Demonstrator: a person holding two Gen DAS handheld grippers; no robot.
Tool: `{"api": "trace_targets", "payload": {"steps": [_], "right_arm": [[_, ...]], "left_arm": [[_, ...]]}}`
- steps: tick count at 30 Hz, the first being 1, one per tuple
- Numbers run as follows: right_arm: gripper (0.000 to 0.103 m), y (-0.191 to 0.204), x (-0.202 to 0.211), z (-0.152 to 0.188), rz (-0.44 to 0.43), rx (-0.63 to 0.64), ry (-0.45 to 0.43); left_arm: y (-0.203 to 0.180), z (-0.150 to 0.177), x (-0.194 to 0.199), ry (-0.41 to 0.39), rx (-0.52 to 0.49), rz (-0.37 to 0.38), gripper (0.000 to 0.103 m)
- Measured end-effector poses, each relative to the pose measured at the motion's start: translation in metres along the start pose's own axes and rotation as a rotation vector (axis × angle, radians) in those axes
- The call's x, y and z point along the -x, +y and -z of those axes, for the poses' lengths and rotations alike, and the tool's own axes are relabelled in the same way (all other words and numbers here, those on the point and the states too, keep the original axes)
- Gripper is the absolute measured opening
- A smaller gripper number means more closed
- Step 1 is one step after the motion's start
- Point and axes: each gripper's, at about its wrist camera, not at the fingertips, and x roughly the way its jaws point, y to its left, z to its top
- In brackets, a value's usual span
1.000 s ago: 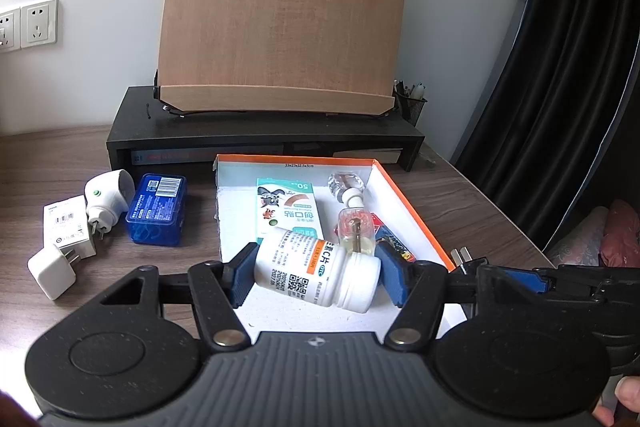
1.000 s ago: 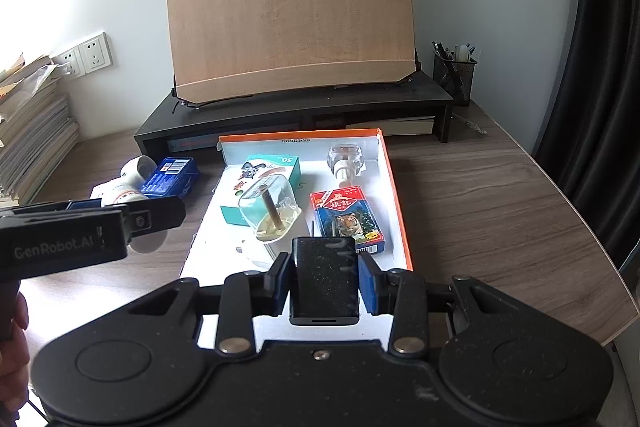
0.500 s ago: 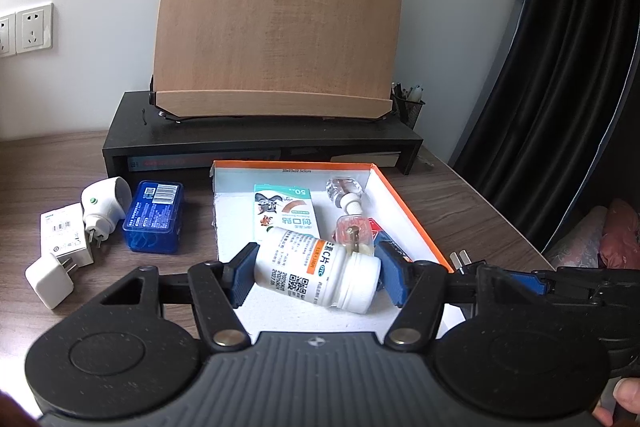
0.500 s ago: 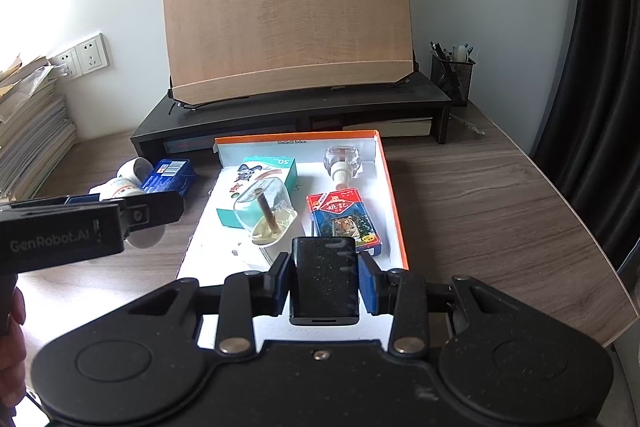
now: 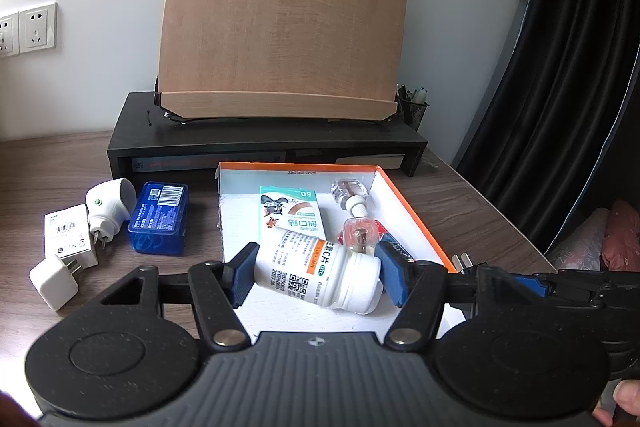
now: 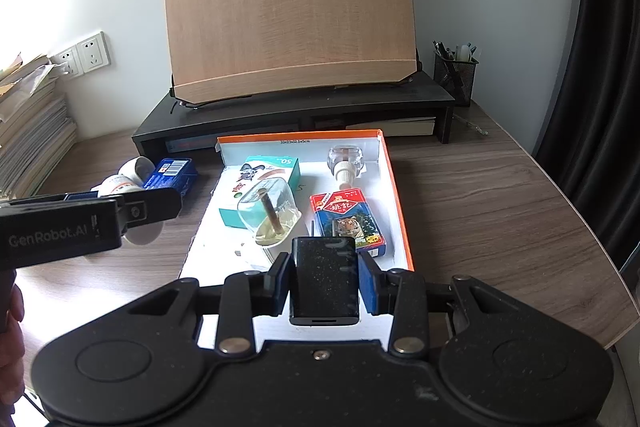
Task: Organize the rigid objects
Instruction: 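Carry the pill bottle and black charger over the orange-rimmed tray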
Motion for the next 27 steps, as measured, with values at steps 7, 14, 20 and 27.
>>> {"api": "trace_targets", "payload": {"steps": [7,14,20,27], "right_arm": [[0.044,0.0016,-0.0012,-0.0005,0.000,0.000,0.001],[0.044,0.0016,-0.0019,-0.0007,0.000,0.000,0.001],[0.044,0.0010,-0.0040,-0.0023,0.002,-0.001,0.001],[0.044,-0.0014,-0.0062,-0.0028,0.004,-0.003,0.003]], "left_arm": [[0.0009,-0.0014,0.0000,-0.003,0.002,-0.003,0.063],[0.0010,-0.0016,-0.0011,-0.005,0.002,-0.002,0.063],[0.0001,-0.0032,-0.0031,-0.006,0.002,0.001,0.063],[-0.0003,-0.0046,-0.0054,-0.009,0.000,0.007,0.063]]}}
